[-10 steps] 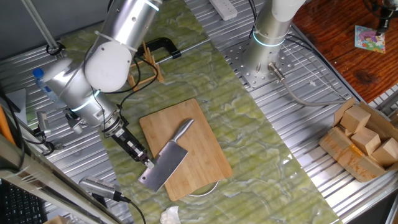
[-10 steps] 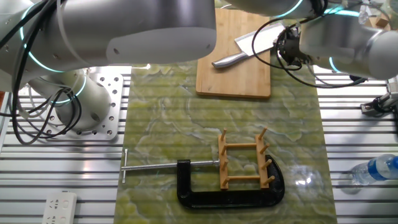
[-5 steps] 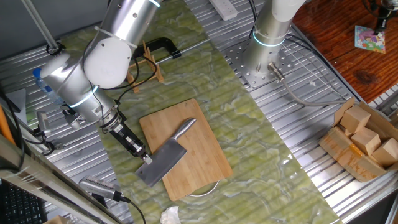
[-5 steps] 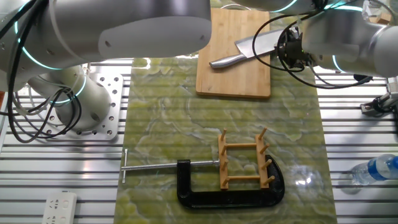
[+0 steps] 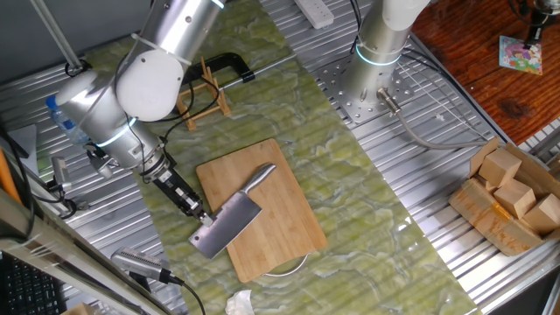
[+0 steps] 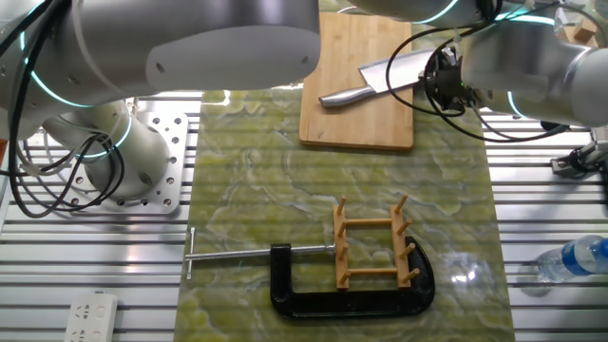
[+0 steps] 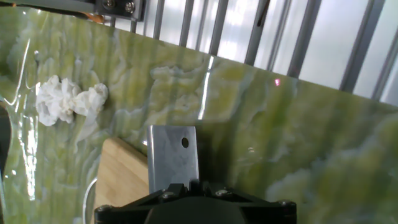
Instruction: Put the knife on the knife rack
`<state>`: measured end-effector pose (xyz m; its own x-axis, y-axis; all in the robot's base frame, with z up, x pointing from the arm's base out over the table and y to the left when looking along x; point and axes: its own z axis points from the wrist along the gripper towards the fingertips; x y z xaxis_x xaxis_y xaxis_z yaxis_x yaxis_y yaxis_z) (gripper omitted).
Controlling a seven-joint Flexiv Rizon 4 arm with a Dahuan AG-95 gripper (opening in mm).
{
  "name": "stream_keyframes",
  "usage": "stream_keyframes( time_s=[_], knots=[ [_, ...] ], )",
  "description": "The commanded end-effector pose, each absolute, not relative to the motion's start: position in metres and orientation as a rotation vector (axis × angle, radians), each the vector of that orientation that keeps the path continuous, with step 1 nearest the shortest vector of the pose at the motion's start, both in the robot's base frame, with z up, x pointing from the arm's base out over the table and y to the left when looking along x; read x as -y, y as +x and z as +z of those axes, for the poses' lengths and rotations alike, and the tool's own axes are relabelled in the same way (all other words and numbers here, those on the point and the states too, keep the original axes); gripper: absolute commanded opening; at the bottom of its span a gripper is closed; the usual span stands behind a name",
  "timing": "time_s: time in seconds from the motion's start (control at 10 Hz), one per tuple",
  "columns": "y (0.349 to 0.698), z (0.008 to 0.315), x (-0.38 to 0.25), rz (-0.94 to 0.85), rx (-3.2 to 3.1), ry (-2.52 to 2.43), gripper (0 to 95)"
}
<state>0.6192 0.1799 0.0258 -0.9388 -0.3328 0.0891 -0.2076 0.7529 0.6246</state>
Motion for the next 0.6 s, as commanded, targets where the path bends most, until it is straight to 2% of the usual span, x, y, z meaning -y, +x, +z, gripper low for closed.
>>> stream_keyframes(
  time_s=[0.1,0.6],
  knots=[
    [0.6231,0.0267,-0.1803,-0.941,2.755,0.427,0.0],
    [0.6292,0.0279,-0.175,-0.935,2.762,0.418,0.0]
  ],
)
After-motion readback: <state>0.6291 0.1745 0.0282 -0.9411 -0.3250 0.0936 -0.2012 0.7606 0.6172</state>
